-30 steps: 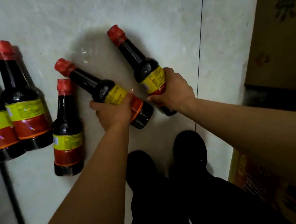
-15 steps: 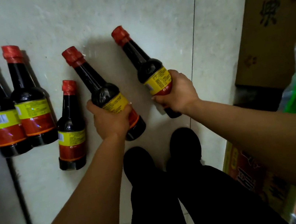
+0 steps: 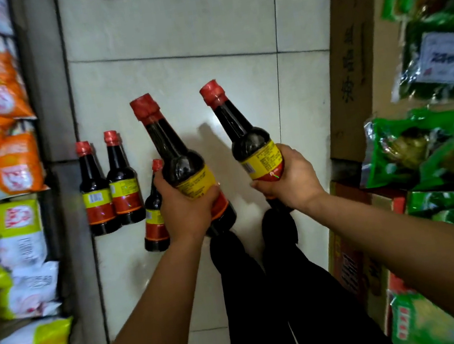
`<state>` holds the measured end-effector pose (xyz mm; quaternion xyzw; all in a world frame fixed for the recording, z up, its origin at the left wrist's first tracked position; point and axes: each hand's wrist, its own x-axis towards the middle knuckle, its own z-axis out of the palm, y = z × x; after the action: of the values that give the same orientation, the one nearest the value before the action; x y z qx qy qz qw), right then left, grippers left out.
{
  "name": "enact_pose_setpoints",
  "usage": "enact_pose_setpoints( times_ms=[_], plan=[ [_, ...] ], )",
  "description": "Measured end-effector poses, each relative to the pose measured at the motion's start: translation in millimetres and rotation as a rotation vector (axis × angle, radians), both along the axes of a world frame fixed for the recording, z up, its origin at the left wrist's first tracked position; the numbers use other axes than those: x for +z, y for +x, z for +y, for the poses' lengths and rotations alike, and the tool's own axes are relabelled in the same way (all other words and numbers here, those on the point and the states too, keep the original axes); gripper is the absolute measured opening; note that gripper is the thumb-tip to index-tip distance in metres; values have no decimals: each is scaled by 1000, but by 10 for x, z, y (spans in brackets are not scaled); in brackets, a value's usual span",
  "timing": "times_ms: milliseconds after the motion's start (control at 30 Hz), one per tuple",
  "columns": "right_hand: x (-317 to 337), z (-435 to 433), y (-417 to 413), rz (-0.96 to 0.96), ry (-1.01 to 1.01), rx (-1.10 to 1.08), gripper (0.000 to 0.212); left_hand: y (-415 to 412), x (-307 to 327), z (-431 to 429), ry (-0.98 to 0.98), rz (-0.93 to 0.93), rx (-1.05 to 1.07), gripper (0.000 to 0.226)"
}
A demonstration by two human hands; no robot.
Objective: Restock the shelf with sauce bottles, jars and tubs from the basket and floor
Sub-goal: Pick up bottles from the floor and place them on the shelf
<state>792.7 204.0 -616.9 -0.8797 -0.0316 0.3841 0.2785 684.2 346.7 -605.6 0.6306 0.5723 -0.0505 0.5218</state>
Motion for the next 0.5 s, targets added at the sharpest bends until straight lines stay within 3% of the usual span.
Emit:
enact_pose_setpoints(
  times_ms=[500],
  plan=[
    [2676, 65, -25, -99, 148, -3, 54, -209, 2518, 217, 102, -86, 33, 91]
  ],
)
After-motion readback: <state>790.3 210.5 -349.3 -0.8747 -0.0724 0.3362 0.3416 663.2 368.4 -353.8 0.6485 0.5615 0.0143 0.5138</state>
